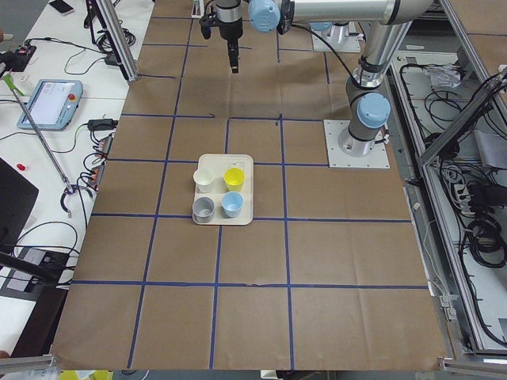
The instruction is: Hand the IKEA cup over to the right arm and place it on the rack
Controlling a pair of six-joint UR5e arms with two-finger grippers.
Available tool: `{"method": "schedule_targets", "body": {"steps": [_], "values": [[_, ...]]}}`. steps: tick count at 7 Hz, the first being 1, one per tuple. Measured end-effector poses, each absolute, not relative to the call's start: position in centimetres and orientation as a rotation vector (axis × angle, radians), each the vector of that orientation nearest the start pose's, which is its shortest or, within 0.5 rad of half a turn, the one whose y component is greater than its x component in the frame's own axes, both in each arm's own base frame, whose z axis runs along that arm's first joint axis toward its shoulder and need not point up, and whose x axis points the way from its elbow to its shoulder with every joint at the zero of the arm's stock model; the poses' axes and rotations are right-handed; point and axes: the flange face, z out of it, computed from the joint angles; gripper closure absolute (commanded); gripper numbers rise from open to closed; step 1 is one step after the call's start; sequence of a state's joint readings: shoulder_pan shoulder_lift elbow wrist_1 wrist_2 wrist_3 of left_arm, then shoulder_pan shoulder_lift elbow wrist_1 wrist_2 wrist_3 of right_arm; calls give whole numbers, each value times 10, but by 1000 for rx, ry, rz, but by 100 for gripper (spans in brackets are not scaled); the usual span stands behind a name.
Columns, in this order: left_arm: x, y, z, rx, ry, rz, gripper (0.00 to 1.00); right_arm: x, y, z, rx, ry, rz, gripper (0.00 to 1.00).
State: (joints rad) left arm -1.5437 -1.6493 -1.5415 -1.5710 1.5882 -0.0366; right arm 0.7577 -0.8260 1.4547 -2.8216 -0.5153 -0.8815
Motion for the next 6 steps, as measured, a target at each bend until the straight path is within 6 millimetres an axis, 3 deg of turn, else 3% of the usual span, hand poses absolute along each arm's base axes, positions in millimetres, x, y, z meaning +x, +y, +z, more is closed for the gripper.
{"method": "schedule_targets", "body": {"steps": [1,2,6], "values": [[-119,-520,469,-93,3137,43,0,-368,-651,261,-530,2388,-1558,18],[-120,-514,476,-85,3161,17,0,-368,-651,260,-529,2388,-1557,0],[-118,-507,473,-78,3170,16,0,-369,-651,259,-520,2392,-1549,0]]}}
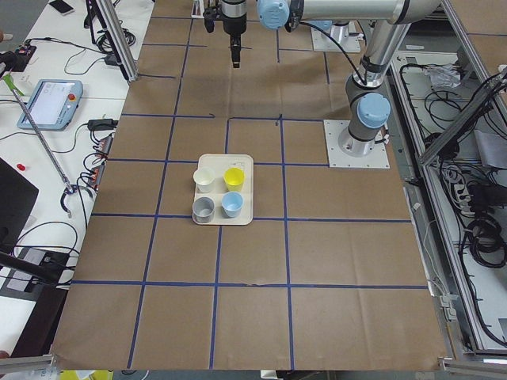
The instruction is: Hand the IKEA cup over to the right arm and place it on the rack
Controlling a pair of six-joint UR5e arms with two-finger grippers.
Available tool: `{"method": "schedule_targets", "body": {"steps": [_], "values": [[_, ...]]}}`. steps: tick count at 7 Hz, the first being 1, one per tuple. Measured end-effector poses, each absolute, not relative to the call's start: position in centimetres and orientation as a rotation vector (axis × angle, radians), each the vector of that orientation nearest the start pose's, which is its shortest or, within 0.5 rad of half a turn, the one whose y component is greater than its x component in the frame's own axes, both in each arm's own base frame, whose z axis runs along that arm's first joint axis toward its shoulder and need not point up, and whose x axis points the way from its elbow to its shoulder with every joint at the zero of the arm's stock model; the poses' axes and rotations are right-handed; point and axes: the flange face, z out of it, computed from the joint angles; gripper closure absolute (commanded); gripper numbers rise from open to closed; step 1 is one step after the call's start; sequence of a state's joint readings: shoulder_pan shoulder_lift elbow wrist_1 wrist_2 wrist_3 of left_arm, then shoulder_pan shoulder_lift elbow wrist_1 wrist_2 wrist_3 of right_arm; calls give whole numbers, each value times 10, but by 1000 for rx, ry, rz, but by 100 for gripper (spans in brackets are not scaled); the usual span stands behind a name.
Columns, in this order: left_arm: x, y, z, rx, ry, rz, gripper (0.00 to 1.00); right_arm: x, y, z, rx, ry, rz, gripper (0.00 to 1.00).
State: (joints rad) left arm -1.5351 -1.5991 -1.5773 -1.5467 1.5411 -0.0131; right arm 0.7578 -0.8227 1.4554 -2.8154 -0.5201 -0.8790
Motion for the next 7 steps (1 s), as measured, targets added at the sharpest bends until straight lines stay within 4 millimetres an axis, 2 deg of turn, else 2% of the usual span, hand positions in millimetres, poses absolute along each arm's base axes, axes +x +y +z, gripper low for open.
{"method": "schedule_targets", "body": {"steps": [2,4,5,7], "values": [[-118,-509,471,-76,3167,14,0,-369,-651,259,-521,2396,-1549,0],[-118,-508,473,-75,3164,3,0,-369,-652,272,-519,2402,-1551,0],[-118,-508,473,-75,3164,1,0,-367,-651,287,-515,2414,-1538,0],[-118,-509,471,-74,3164,6,0,-352,-648,341,-531,2497,-1522,0]]}}
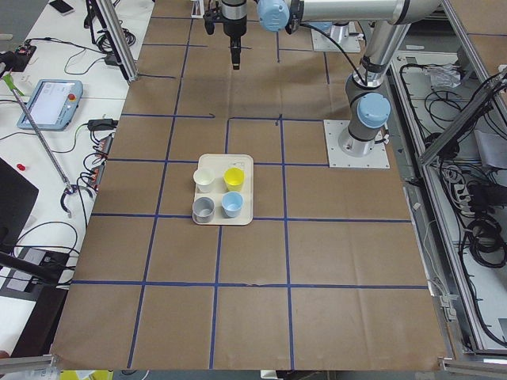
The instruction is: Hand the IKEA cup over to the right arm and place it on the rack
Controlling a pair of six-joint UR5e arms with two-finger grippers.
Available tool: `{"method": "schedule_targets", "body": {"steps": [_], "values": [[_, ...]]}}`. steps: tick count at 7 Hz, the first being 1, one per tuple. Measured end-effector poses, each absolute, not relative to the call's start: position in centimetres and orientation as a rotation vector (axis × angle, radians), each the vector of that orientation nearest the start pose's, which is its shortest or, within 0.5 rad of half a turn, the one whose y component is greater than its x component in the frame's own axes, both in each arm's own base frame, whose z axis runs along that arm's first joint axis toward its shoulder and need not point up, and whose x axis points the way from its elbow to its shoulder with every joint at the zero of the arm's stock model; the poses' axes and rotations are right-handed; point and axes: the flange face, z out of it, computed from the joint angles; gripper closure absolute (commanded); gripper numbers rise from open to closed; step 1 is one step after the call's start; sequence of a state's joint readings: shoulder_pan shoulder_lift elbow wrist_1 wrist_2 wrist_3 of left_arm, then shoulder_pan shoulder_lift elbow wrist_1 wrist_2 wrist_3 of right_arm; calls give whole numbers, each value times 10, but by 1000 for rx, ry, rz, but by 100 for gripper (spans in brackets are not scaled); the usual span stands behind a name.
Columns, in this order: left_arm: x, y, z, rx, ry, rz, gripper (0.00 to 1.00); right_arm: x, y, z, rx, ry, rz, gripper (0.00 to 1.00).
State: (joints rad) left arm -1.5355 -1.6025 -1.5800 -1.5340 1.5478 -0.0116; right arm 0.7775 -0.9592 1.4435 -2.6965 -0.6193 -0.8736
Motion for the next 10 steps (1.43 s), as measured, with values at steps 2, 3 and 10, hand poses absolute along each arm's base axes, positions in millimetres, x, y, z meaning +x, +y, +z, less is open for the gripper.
{"method": "schedule_targets", "body": {"steps": [2,3,10], "values": [[-117,-508,474,-74,3162,-2,0,-323,-637,392,-438,2612,-1294,0],[-116,-507,476,-75,3157,-9,0,-304,-627,418,-409,2668,-1179,0],[-112,-511,475,-84,3129,-35,0,-68,-589,492,-331,2812,-415,0]]}}
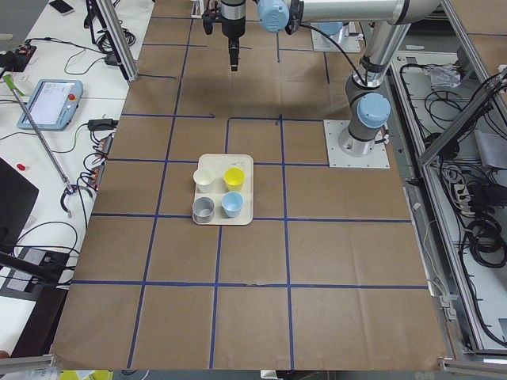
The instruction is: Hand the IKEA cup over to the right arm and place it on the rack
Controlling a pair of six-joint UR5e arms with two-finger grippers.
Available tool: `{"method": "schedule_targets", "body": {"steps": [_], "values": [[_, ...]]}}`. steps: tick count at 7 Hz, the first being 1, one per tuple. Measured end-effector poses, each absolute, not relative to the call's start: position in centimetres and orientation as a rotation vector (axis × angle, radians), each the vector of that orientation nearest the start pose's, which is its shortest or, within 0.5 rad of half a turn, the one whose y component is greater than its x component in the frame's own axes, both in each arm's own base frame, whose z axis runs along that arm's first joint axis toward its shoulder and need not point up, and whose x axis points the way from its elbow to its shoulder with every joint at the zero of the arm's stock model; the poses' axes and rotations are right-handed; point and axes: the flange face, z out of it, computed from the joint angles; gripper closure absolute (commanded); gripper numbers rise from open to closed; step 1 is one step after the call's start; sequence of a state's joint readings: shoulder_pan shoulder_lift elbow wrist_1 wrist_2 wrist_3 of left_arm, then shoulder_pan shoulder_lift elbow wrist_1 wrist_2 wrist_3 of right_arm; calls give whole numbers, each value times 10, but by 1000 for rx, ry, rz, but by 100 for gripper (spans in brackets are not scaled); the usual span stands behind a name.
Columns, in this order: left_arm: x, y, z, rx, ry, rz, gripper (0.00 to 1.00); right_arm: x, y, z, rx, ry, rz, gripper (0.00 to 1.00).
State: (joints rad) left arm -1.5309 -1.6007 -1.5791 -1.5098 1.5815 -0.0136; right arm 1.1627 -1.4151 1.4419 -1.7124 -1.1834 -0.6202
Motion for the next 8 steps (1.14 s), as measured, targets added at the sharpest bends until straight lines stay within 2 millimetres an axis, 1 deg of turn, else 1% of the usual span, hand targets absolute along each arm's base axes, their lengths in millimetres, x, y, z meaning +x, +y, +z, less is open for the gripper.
{"method": "schedule_targets", "body": {"steps": [1,2,3,4,5,6,7,8], "values": [[-112,-511,475,-84,3129,-36,0,-33,-579,497,-314,2817,-323,0],[-112,-511,475,-84,3129,-36,0,0,-569,501,-309,2858,-241,0],[-112,-512,474,-84,3129,-34,0,30,-561,505,-238,2908,-183,0],[-112,-512,474,-84,3129,-31,0,69,-554,507,-109,2941,-135,0],[-112,-513,473,-84,3129,-31,0,115,-545,507,-9,2953,-97,0],[-112,-512,474,-83,3129,-32,0,153,-534,507,22,2974,-73,0],[-112,-512,474,-82,3129,-33,0,172,-524,508,12,3026,-74,0],[-112,-512,474,-82,3129,-33,0,179,-517,510,-5,3084,-84,0]]}}
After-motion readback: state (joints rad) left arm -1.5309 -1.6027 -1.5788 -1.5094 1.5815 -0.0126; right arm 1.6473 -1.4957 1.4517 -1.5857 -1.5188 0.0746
